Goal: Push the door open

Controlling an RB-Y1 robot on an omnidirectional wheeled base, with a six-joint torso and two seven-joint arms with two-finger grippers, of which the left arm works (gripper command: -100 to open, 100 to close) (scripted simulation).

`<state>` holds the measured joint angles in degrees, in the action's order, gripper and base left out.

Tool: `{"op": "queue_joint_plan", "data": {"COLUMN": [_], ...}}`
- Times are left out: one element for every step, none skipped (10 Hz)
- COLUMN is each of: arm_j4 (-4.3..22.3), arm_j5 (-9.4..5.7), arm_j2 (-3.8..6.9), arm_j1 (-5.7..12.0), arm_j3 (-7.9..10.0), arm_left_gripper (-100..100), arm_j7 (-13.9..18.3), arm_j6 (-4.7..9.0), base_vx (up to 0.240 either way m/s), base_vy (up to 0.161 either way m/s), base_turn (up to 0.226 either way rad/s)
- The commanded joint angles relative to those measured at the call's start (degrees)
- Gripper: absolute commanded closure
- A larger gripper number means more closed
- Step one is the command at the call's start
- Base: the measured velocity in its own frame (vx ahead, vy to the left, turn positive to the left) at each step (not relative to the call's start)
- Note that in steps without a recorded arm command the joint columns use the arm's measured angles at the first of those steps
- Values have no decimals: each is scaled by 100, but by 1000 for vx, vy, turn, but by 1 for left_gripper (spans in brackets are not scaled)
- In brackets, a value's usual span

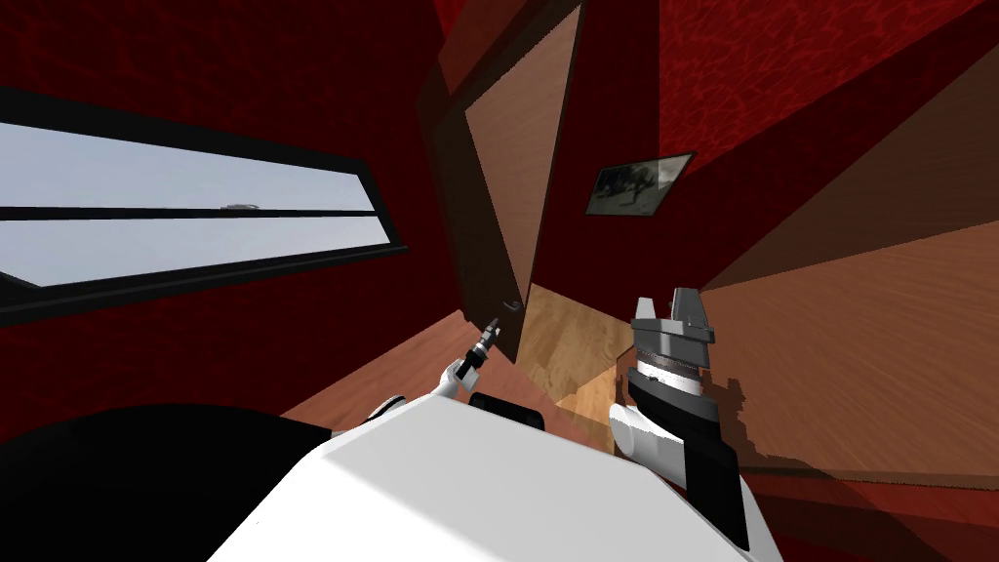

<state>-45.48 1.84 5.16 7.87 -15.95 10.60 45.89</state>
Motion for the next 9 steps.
{"op": "queue_joint_plan", "data": {"arm_j4": [176,298,419,534,630,727,920,1011,1145], "arm_j5": [14,24,33,42,50,58,73,80,91], "arm_j2": [16,11,6,0,-5,-11,-22,-27,-37], "arm_j1": [80,131,181,229,270,310,391,429,485], "arm_j3": [-49,-77,-105,-132,-155,-178,-223,-244,-276], "arm_left_gripper": [-100,-100,-100,-100,-100,-100,-100,-100,-100], "arm_j7": [22,25,27,30,32,34,39,41,44], "arm_j6": [35,60,84,108,127,147,186,204,231], "base_vx": [64,48,49,50,51,48,64,66,65], "base_vy": [75,76,85,80,66,61,83,91,91], "base_turn": [-68,-80,-79,-68,-62,-52,-110,-84,-67]}}
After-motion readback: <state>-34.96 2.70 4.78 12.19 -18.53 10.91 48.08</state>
